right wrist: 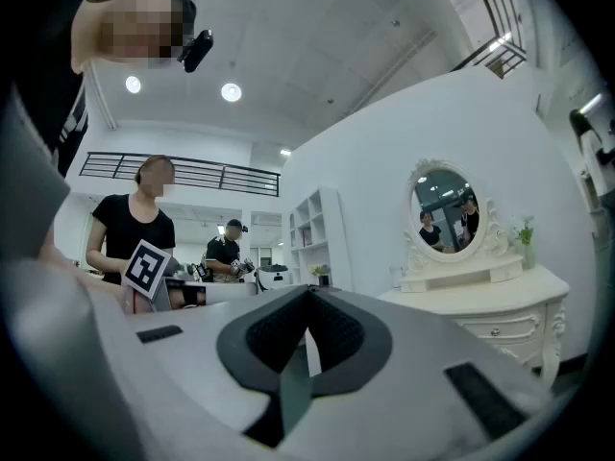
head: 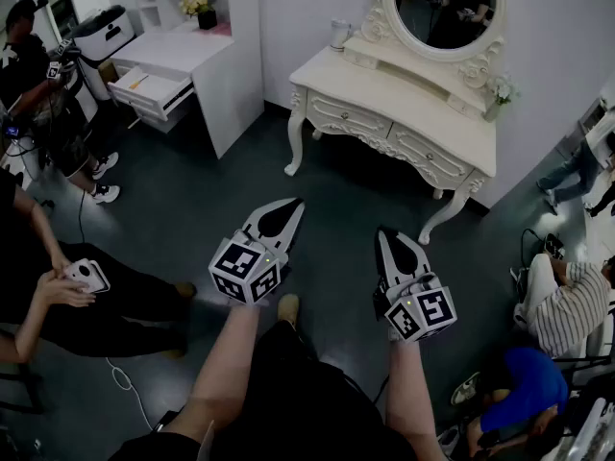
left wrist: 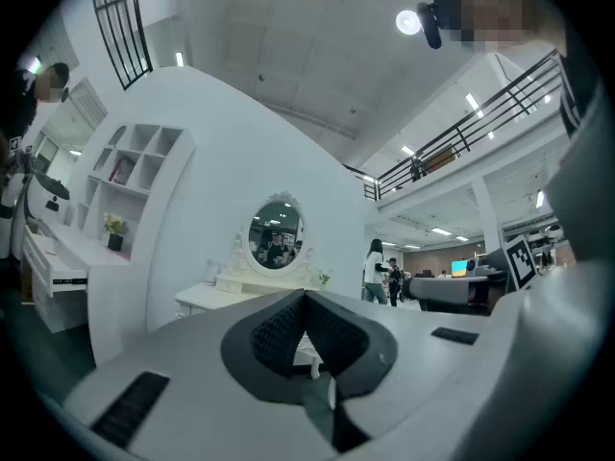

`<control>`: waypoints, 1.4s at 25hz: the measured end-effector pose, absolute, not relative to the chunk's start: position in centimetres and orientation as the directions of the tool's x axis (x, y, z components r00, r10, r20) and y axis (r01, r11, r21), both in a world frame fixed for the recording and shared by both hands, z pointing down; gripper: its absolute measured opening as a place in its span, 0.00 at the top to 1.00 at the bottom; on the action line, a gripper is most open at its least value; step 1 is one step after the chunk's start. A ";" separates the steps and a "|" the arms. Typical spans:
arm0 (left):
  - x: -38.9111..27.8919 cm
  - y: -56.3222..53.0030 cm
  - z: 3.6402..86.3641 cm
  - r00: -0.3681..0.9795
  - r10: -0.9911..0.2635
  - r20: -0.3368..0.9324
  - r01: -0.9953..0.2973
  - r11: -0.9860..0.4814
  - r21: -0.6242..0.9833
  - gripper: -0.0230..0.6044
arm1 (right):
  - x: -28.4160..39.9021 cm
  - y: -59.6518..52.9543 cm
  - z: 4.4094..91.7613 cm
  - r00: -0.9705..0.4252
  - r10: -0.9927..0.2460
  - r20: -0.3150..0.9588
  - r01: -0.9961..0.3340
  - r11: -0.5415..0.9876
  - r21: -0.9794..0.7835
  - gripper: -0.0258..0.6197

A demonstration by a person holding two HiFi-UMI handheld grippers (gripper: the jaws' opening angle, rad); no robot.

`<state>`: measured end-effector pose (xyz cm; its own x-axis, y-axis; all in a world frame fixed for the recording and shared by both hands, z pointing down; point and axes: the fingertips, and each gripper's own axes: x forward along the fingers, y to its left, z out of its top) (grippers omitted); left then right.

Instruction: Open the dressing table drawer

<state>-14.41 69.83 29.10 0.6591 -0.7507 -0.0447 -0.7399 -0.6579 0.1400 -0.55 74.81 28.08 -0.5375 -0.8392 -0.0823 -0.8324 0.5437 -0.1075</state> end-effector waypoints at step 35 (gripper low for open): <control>-14.8 41.4 30.7 0.752 -0.660 -0.006 -0.651 -0.743 0.155 0.96 | -1.6 47.3 30.2 -0.451 -0.892 -0.038 -0.876 0.451 -0.170 0.95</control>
